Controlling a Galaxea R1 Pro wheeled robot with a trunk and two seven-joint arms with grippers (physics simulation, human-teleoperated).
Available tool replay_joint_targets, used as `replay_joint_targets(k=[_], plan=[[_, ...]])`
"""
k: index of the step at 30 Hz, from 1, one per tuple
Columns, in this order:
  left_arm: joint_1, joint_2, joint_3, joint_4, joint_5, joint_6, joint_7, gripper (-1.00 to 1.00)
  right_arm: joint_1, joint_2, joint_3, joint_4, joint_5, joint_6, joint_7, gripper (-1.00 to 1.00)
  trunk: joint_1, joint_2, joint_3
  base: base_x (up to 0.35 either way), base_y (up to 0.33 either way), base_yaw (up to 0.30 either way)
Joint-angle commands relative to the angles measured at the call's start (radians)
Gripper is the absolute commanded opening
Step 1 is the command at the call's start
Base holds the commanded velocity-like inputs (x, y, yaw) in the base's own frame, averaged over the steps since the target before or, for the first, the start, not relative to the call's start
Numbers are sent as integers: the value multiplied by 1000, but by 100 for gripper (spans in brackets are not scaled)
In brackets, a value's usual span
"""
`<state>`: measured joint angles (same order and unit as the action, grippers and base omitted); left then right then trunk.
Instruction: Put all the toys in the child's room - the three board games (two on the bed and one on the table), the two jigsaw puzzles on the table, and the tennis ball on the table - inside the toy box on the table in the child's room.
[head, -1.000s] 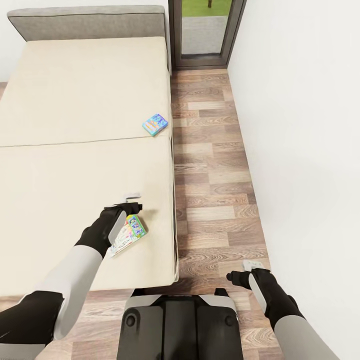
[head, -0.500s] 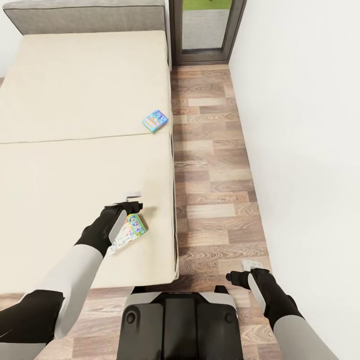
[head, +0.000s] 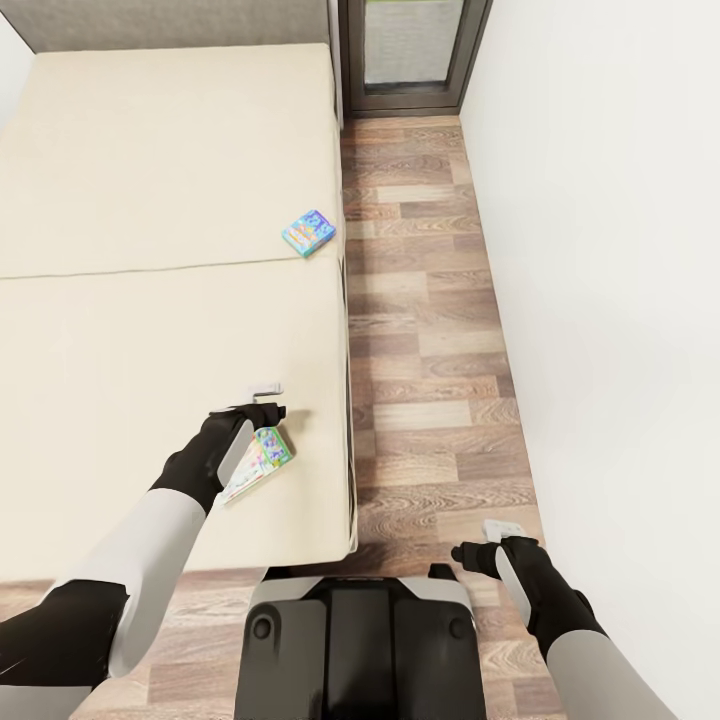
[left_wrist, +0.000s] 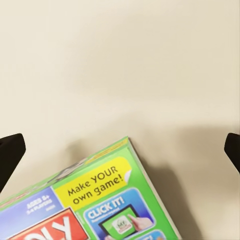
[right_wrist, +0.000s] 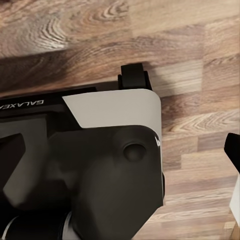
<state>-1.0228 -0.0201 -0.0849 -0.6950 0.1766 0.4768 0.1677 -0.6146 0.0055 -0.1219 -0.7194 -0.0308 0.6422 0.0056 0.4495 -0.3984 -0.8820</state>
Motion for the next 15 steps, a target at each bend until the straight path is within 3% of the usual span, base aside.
replay_joint_targets(k=[1, 15], plan=[[0, 1, -4, -1, 11, 4, 9, 100, 0, 1, -3, -2, -3, 5, 0, 100, 1, -2, -3, 0, 0, 0], [0, 1, -5, -1, 11, 4, 7, 100, 0, 1, -1, -2, -3, 5, -1, 100, 1, -2, -26, 0, 0, 0]])
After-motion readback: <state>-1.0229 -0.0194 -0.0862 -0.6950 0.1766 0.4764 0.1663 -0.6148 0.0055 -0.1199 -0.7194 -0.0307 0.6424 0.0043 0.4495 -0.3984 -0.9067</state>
